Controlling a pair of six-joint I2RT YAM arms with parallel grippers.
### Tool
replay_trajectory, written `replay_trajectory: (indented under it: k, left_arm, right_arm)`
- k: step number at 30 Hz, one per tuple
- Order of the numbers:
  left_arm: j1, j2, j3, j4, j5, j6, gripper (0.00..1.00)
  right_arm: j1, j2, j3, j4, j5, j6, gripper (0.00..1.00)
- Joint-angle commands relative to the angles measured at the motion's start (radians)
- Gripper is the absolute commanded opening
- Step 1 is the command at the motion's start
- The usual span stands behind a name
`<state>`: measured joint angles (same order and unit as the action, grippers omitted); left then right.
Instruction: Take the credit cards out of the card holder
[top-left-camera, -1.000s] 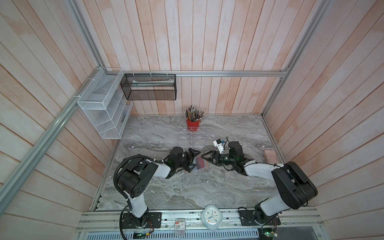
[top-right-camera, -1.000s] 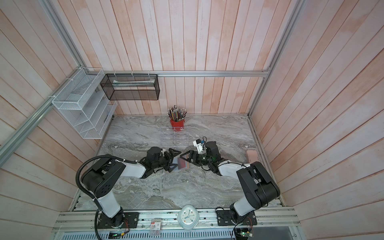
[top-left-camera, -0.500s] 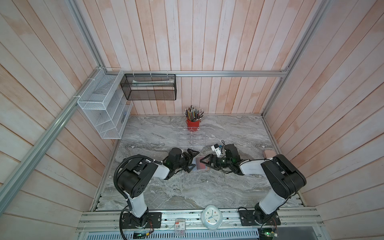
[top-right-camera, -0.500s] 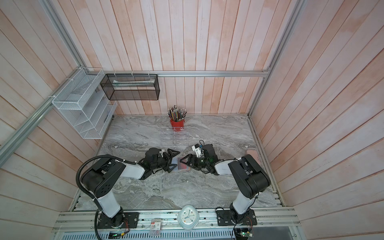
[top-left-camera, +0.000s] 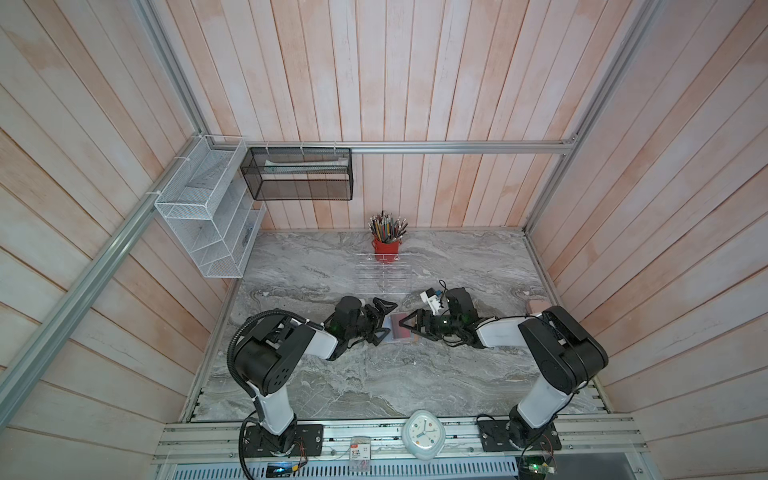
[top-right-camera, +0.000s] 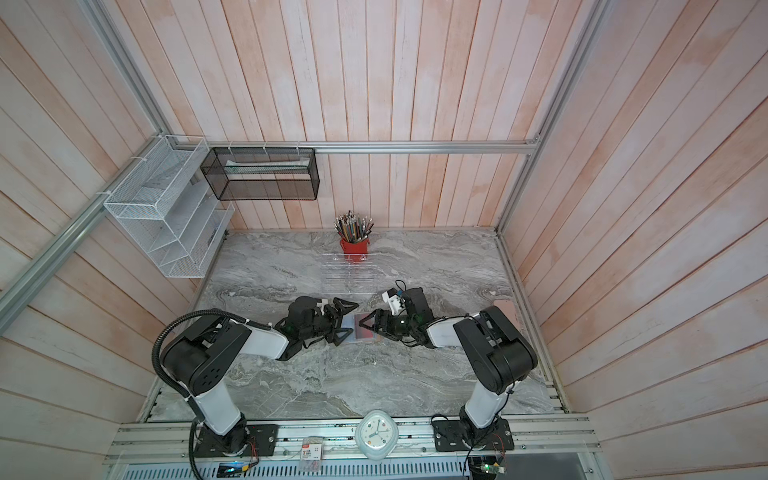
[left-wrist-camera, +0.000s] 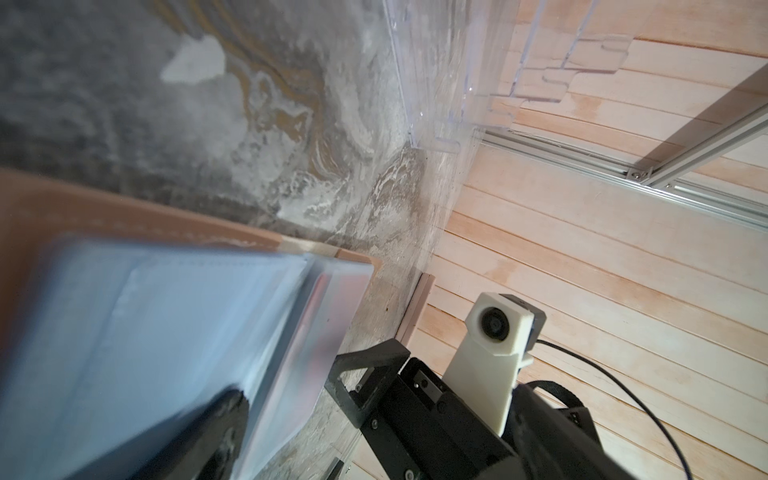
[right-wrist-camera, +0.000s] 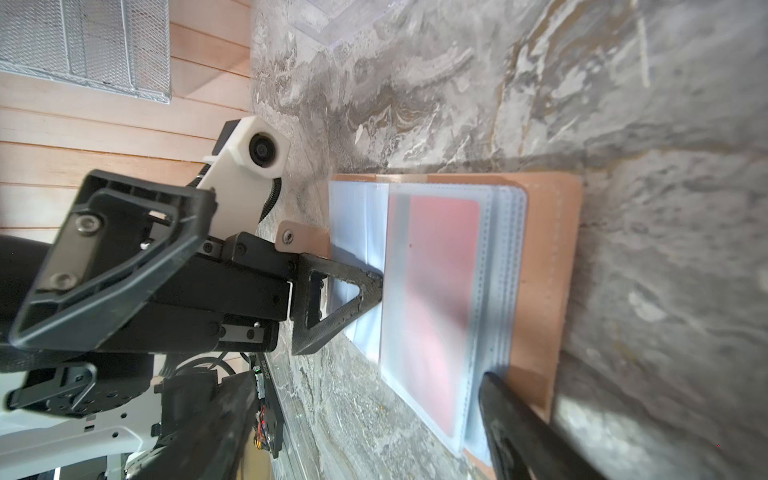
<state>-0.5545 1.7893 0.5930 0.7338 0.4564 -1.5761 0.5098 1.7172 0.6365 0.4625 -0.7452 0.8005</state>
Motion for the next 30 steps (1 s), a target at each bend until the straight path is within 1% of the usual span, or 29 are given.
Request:
replay_trajectory:
  k: [1, 5, 11, 15, 19, 23, 30]
  left_arm:
    - [0.005, 0.01, -0.028, -0.056, -0.008, 0.002, 1.0]
    - [0.006, 0.015, -0.024, -0.058, -0.007, 0.004, 1.0]
    - [0.008, 0.011, -0.03, -0.059, -0.002, 0.004, 1.0]
    - [0.01, 0.008, -0.032, -0.054, 0.001, 0.001, 1.0]
    - [0.017, -0.001, -0.036, -0.05, 0.007, -0.002, 1.0]
    - [0.03, -0.019, -0.035, -0.057, 0.019, 0.002, 1.0]
    - [0.081, -0.097, -0.044, -0.099, 0.045, 0.018, 1.0]
  right_arm:
    - [0.021, 0.022, 0.0, -0.05, 0.007, -0.021, 0.86]
    - [0.021, 0.017, -0.009, 0.006, -0.032, 0.003, 0.85]
    - [0.024, -0.029, 0.002, 0.051, -0.045, 0.024, 0.85]
    - [0.03, -0.01, 0.038, 0.052, -0.058, 0.036, 0.85]
    - [0.046, 0.004, 0.04, 0.114, -0.071, 0.068, 0.85]
    - [0.064, 0.016, 0.05, 0.128, -0.071, 0.076, 0.85]
    - [0.088, 0.047, 0.064, 0.189, -0.08, 0.112, 0.85]
